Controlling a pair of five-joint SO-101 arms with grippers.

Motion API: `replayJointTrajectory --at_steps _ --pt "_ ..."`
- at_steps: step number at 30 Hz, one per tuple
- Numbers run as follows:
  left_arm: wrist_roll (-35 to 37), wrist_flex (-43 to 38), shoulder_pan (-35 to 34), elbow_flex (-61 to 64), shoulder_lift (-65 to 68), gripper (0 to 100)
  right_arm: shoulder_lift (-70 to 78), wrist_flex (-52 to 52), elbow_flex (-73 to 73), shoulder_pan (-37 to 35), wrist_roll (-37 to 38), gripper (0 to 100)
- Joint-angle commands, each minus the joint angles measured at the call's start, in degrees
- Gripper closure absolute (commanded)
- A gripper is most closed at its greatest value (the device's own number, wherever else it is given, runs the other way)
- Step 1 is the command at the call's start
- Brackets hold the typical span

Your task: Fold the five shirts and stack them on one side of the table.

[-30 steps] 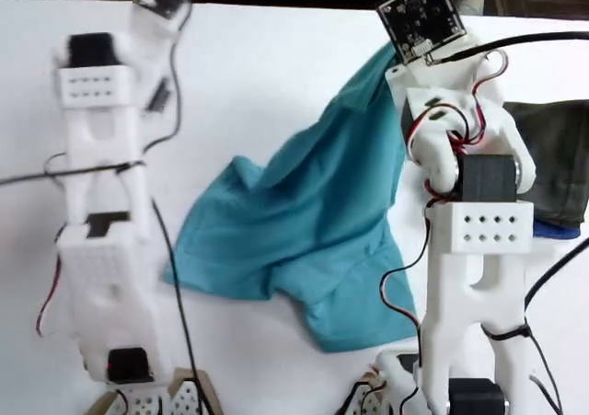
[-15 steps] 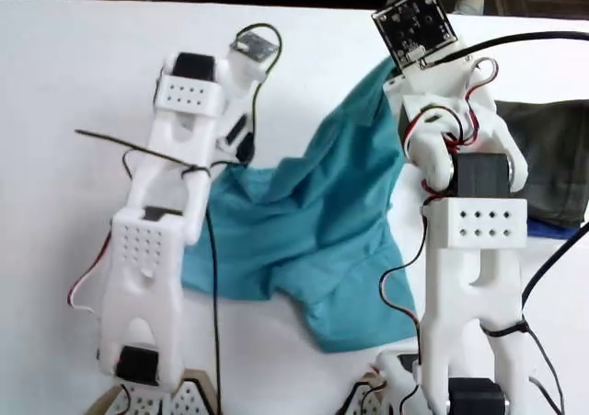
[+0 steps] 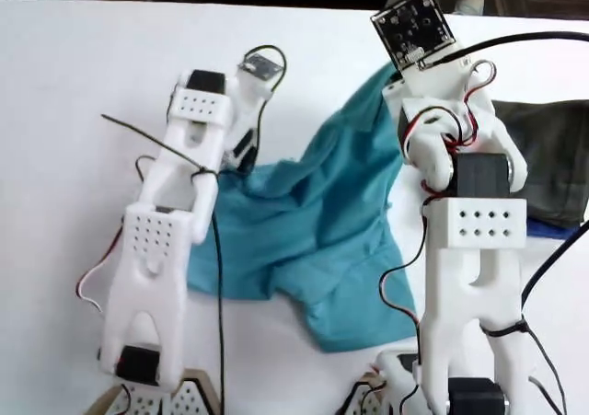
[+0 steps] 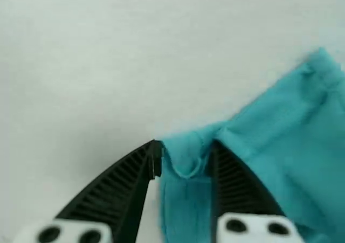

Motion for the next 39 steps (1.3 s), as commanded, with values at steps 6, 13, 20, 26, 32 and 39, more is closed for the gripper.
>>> replayJointTrajectory --at_steps 6,13,20,26,32,39 --pt "-0.18 4.84 -4.75 -0.4 -3.16 97 -0.75 0.84 -0.18 0.48 0.35 97.8" --pt "-3.43 10.46 -9.76 -0.4 -3.34 97 -8.4 9.1 0.35 -0.13 0.18 97.8" --pt "-3.78 10.73 -10.29 1.36 -12.92 97 -20.62 12.62 13.01 0.22 0.35 97.8" --pt "-7.3 10.64 -9.58 19.38 -28.66 97 -33.63 12.97 27.87 0.31 0.35 97.8" --pt "-14.33 10.46 -12.04 36.18 -42.37 84 -48.31 10.07 47.38 0.48 0.44 97.8" --pt "-20.13 9.58 -16.35 41.89 -44.48 79 -58.77 9.19 57.05 0.48 0.44 97.8"
